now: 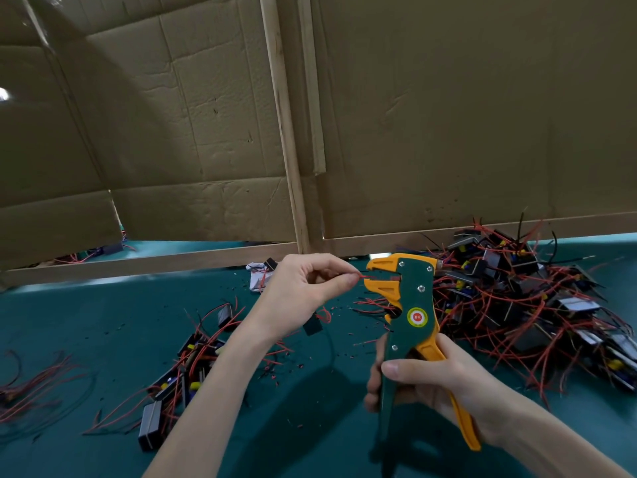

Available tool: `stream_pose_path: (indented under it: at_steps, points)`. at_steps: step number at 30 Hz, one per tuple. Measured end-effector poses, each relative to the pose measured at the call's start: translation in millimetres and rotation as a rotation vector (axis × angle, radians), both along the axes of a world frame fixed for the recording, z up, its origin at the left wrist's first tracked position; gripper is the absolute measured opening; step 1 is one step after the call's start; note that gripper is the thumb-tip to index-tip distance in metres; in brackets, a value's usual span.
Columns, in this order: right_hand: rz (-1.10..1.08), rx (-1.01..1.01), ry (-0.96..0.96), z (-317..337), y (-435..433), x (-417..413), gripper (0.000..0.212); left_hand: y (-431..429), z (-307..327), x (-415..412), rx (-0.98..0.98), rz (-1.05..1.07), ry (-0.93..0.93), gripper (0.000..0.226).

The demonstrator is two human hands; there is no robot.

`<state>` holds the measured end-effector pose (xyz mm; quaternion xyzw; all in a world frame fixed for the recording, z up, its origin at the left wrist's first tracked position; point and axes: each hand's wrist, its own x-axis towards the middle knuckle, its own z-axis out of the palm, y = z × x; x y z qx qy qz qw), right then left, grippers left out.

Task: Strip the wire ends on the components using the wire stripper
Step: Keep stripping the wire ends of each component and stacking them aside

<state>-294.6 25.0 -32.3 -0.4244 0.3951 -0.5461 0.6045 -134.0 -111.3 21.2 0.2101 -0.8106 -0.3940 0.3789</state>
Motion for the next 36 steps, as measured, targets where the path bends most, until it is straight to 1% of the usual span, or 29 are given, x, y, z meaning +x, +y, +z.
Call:
stream_pose_path:
  at_steps: [6, 9, 14, 15, 17, 19, 20, 23, 24, 26, 28, 30, 31, 34, 36]
  points:
    - [0.010, 0.016, 0.028, 0, 0, -1, 0.031, 0, 0, 0, 0.027, -0.027, -0.030, 0.010]
    - [-0.002, 0.043, 0.043, 0, 0, -1, 0.038, 1, 2, 2, 0.035, -0.032, -0.043, 0.011]
    - [-0.123, 0.117, 0.110, 0, 4, 6, 0.052, 3, 7, 5, 0.031, -0.044, -0.069, 0.011]
    - [-0.164, 0.126, 0.122, -1, 4, 10, 0.051, 3, 7, 6, 0.037, -0.045, -0.075, 0.010]
    - [-0.263, 0.128, 0.134, -7, 2, 17, 0.044, 2, 6, 5, 0.022, -0.025, -0.108, 0.011]
    - [-0.298, 0.127, 0.126, -11, 0, 20, 0.036, 3, 3, 3, -0.020, 0.004, -0.171, 0.010]
    - [-0.274, 0.123, 0.105, -12, 0, 20, 0.034, 3, 1, 2, -0.016, 0.005, -0.189, 0.009]
    - [-0.086, 0.059, -0.001, -5, -1, 13, 0.016, -2, -2, 3, -0.005, 0.051, -0.172, 0.009]
    - [-0.056, 0.043, -0.027, -5, -2, 11, 0.015, -5, -3, 5, -0.012, 0.083, -0.169, 0.009]
    - [-0.061, 0.031, -0.058, -8, -4, 8, 0.016, -9, -4, 7, -0.043, 0.161, -0.176, 0.011]
    - [-0.080, 0.039, -0.083, -10, -7, 7, 0.016, -12, -4, 9, -0.144, 0.296, -0.196, 0.013]
    - [-0.106, 0.066, -0.103, -9, -8, 4, 0.016, -13, -2, 9, -0.219, 0.408, -0.161, 0.013]
    - [-0.118, 0.084, -0.108, -8, -8, 2, 0.016, -13, 0, 7, -0.218, 0.434, -0.112, 0.013]
    - [-0.117, 0.165, -0.112, -8, -9, 1, 0.024, -10, 8, -11, -0.260, 0.474, 0.018, 0.011]
    - [-0.101, 0.234, -0.131, -10, -11, 3, 0.027, -6, 14, -34, -0.304, 0.443, 0.061, 0.010]
